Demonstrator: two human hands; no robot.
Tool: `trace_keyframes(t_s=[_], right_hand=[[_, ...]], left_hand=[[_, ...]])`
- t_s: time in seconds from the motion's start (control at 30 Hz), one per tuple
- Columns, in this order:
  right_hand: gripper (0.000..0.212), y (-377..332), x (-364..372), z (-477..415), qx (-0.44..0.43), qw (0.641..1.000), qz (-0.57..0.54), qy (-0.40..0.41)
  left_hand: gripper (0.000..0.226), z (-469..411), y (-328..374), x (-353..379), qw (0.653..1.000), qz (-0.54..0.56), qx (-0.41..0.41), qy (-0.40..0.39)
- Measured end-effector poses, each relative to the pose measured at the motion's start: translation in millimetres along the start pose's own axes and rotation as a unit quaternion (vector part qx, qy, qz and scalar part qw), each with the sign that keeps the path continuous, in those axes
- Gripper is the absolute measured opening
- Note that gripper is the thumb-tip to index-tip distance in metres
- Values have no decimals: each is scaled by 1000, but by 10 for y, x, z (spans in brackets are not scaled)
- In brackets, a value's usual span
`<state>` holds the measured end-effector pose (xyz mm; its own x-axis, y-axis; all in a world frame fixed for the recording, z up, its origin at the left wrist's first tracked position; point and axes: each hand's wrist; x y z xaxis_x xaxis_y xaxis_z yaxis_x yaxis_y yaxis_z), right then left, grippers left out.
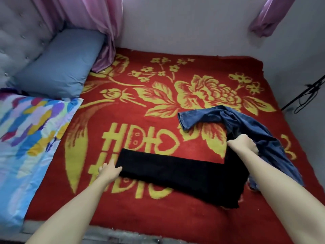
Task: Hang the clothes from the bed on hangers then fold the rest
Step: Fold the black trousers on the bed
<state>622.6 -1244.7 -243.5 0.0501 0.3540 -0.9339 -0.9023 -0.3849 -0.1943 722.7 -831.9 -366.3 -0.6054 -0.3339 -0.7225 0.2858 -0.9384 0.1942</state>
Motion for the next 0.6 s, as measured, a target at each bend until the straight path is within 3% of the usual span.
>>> trace_keyframes(t_s=[0.2, 0.33, 0.43, 0.6], right_hand=[[18, -1347, 719, 738, -124, 991, 22, -36], [32, -1951, 1501, 1293, -216, 954, -78, -192], [54, -1903, 2016, 1577, -220, 923, -97, -300], [47, -1012, 2416, 1484, -129, 948, -25, -291]], left_hand=[[54, -244, -473, -260, 998, 28, 41, 42], [51, -519, -767, -389, 998, 36, 42, 42], [50, -672, -828, -410, 997, 33, 39, 55], [55, -726, -693, -86, 991, -64, 108, 50]])
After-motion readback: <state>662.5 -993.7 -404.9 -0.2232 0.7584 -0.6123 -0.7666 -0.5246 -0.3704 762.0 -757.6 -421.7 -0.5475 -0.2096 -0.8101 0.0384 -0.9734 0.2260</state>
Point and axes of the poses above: each hand's wrist, its own z-axis away from the middle knuckle, its own x-axis out of the palm, y = z × x, and after that the axes turned 3 degrees about -x, right-handed
